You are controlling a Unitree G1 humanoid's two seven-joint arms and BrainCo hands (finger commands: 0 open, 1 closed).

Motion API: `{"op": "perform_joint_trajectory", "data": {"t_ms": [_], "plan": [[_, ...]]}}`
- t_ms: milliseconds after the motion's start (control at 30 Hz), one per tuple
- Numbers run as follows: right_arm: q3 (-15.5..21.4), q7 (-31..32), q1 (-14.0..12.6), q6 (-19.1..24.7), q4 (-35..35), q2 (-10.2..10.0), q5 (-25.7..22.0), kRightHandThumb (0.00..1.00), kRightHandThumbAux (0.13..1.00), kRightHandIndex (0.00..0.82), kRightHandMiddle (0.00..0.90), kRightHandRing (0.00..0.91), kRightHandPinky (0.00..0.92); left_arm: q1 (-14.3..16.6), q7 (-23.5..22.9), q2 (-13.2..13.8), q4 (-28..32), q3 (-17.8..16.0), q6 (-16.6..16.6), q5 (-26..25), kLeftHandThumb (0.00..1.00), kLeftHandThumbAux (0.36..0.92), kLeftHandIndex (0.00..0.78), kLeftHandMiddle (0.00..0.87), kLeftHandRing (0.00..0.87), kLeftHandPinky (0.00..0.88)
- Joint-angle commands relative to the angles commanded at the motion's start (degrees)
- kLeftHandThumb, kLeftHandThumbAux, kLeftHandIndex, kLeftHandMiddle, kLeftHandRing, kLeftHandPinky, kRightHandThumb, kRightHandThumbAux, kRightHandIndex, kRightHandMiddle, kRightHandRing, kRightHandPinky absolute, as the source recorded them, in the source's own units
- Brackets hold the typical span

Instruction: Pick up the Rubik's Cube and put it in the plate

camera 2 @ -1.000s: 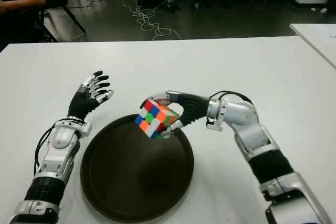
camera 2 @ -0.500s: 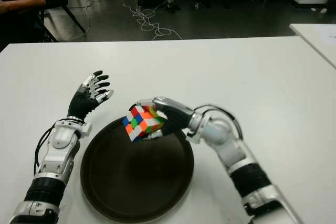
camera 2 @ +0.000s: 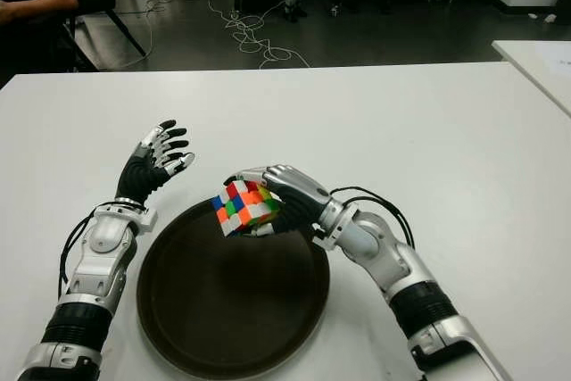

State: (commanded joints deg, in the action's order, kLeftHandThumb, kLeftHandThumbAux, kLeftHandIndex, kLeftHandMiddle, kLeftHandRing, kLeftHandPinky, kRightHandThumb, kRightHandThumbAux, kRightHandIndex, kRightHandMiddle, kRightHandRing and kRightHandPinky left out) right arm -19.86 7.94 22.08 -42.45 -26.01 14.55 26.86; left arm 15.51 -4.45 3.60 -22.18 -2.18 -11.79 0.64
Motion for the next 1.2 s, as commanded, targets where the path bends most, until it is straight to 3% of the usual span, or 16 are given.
{"op": "perform_joint_trajectory", "data": {"t_ms": [400, 533, 667, 700, 833, 1200], "plan": [[-0.13, -2.55, -0.53, -2.13, -0.46, -0.73, -0.22, 0.828, 0.697, 0.425, 0.436, 0.312, 0.326, -0.33, 0.18, -0.18, 0.67, 0.10, 0.12, 0.05, 0.116, 0.737, 0.111, 0.191, 0.190, 0.188], [-0.57, -1.66, -0.42, -2.55, -0.69, -0.51, -0.83, 0.705, 0.738, 0.400, 0.258, 0.230, 0.239, -0.41, 0.05, -0.27, 0.96, 0.05, 0.52, -0.07, 0.114, 0.739, 0.106, 0.185, 0.190, 0.195], [-1.34, 1.11, -0.07, -2.66, -0.62, 0.22, -1.92, 0.674, 0.748, 0.395, 0.178, 0.173, 0.172, -0.44, -0.10, -0.39, 1.09, -0.05, 0.69, -0.19, 0.113, 0.740, 0.106, 0.184, 0.189, 0.196], [-2.05, 3.90, 0.37, -2.38, -0.11, 1.14, -2.63, 0.072, 0.853, 0.096, 0.113, 0.112, 0.099, -0.36, -0.08, -0.39, 0.89, -0.05, 0.40, -0.11, 0.115, 0.740, 0.108, 0.185, 0.188, 0.195], [-3.26, 9.31, 1.07, -1.46, 1.08, 2.79, -4.11, 0.018, 0.805, 0.045, 0.075, 0.076, 0.068, -0.23, -0.03, -0.26, 0.57, 0.04, -0.19, 0.21, 0.099, 0.726, 0.114, 0.189, 0.189, 0.198], [-3.20, 14.35, 0.88, 0.06, 3.35, 3.46, -6.03, 0.000, 0.717, 0.014, 0.028, 0.026, 0.014, -0.32, -0.14, -0.19, 0.70, 0.12, -0.61, 0.29, 0.107, 0.738, 0.116, 0.188, 0.182, 0.190]]}}
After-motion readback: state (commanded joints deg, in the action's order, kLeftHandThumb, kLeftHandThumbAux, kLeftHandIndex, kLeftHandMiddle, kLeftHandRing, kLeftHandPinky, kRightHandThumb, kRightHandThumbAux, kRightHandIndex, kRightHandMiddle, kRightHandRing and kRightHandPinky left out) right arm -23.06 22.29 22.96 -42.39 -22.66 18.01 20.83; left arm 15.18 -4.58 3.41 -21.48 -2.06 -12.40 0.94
